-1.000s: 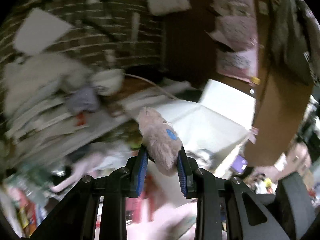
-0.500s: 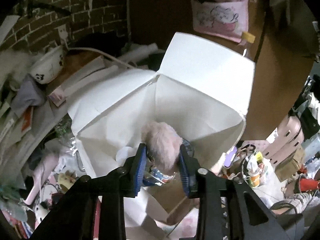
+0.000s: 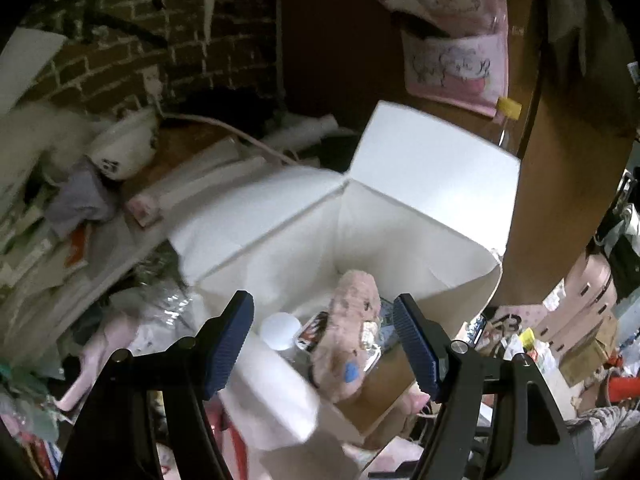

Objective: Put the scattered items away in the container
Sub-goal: 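Carry the fuzzy plush in the left gripper into the box and release, then move the right gripper to the red item and close on it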

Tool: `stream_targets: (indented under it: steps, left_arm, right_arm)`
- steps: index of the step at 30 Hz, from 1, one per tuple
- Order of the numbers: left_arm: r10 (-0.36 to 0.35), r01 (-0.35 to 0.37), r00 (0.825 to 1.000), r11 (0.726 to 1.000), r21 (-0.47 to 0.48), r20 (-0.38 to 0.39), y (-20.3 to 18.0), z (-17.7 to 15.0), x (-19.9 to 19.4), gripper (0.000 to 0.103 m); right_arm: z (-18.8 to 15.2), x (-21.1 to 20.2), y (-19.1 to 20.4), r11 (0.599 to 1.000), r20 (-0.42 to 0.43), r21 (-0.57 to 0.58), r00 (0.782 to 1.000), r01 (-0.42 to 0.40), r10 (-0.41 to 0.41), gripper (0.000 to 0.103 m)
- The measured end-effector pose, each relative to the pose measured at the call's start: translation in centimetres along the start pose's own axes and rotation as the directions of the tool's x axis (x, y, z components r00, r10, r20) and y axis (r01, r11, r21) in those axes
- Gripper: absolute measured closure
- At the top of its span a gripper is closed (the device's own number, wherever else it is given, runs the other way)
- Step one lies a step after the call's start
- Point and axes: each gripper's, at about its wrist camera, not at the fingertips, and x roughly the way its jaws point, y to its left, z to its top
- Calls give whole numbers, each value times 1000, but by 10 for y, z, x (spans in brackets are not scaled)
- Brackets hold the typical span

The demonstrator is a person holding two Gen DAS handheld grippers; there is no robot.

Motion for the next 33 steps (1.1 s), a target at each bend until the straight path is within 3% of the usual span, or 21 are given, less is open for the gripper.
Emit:
stream_targets:
  steps: [2, 6, 10, 15, 19, 23, 33]
  left_arm:
    - [23, -22, 999, 1000, -5, 44, 6, -4, -18, 23]
    - [100, -97, 990, 995, -39, 101, 26, -19, -51, 22]
    - [231, -217, 964, 970, -109, 133, 54, -46, -84, 20]
    - [328, -301, 937, 933, -198, 122, 86, -91, -110, 20]
    - [413, -385, 909, 884, -265, 56, 110, -128, -115, 20]
    - [412, -384, 911, 863, -329, 19, 128, -159, -119, 20]
    - [419, -386, 908, 852, -354, 16, 135, -181, -126, 20]
  right_arm:
    - [2, 4, 0, 1000, 6, 12, 1000, -2, 2, 21]
    - [8, 10, 5, 1000, 31, 19, 999, 14, -15, 21]
    - [14, 21, 12, 998, 51, 20, 997, 58, -59, 21]
    - [18, 37, 19, 992, 87, 70, 990, 108, -114, 23]
    - [20, 55, 23, 975, 91, 99, 974, 197, -206, 49]
    - [24, 72, 22, 946, 93, 142, 948, 291, -305, 63]
    - [35, 100, 12, 855, 67, 238, 871, 460, -487, 65]
